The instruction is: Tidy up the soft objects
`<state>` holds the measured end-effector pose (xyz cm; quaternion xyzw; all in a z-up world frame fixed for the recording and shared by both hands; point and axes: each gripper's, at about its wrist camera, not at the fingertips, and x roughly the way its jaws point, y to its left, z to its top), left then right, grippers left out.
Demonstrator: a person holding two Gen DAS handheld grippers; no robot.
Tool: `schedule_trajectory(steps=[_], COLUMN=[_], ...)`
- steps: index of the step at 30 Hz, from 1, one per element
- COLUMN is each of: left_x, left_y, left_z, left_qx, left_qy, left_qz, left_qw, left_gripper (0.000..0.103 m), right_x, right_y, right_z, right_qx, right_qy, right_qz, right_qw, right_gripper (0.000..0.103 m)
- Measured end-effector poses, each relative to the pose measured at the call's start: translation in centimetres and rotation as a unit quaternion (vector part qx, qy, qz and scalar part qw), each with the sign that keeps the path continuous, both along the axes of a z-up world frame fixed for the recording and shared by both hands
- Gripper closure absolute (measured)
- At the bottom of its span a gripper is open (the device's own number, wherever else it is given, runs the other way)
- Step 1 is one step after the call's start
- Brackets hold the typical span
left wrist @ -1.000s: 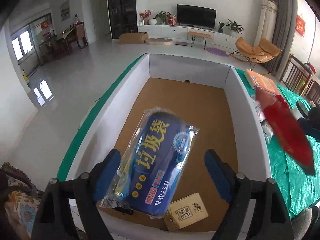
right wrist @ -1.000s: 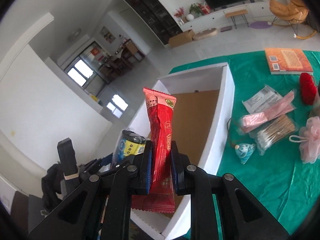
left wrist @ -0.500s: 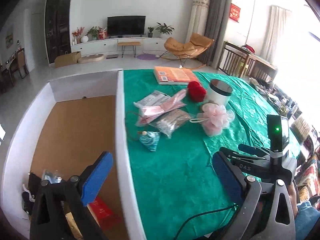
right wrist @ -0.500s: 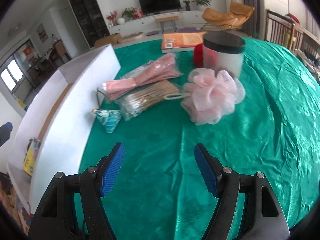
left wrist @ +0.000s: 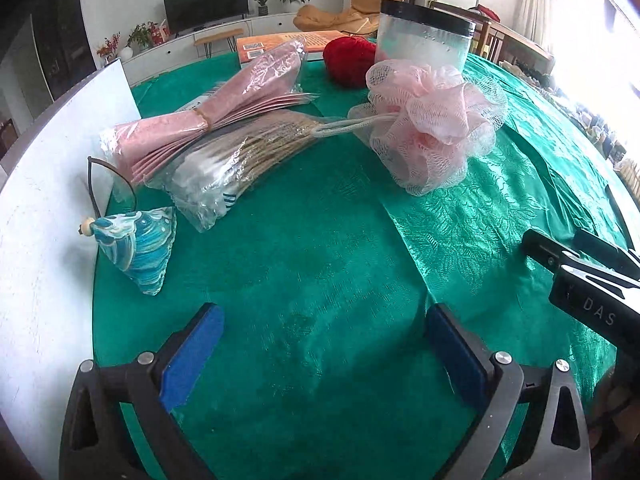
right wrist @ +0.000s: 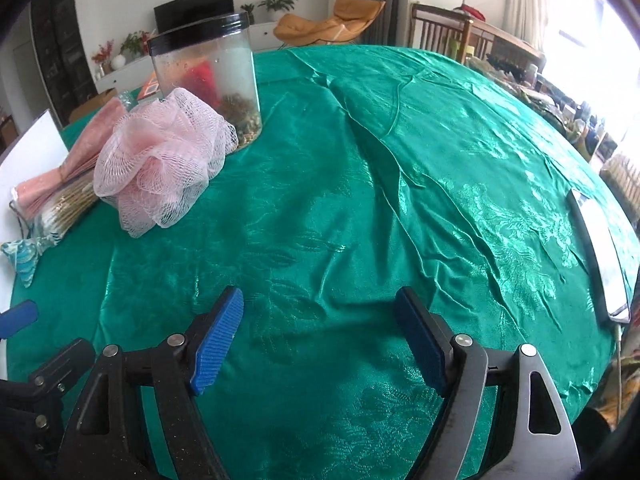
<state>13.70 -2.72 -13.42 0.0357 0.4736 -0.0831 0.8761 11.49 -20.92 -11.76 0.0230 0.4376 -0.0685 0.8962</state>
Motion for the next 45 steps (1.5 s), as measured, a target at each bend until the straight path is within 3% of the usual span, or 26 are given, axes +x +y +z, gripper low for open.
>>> schedule_trajectory(steps=[7,11,21,26,45], left_x=[0.5,1.2,1.7,1.7,1.7], left_y=[-0.5,0.0,0.5,1.0,0.9], left_z=[-0.3,0.0,-0.1,-0.3,-0.3], left_qx=[0.004,0.009,0.005,-0.003,-0.003], left_qy=[0.001,0.030,0.005,-0.021,-0.022], left_qz=[-0.004,-0.017,-0.034,-0.075,-0.075], left_qw=[1.0000,0.9994,0.9994,0.9970,0.9969], left_gripper=[0.000,0.000,0.000,0.000,0.000], right_x=[0.0,0.0,0.0,-0.1,-0.1], right_y=[-0.2,-0.1,-0.1,0.0,0.0], right_z=[-0.1,0.0,-0.1,-0.1,-0.1], right_qx=[0.005,0.005,0.005,0.005,0.005], right_qy=[0.000,0.000,0.000,0.000,0.000], right_qz=[-0.002,-0.002,-0.002,-0.002,-0.002], right_qw=[1.000,1.000,1.000,1.000,1.000], right_gripper=[0.017,0.017,0.017,0.017,0.016])
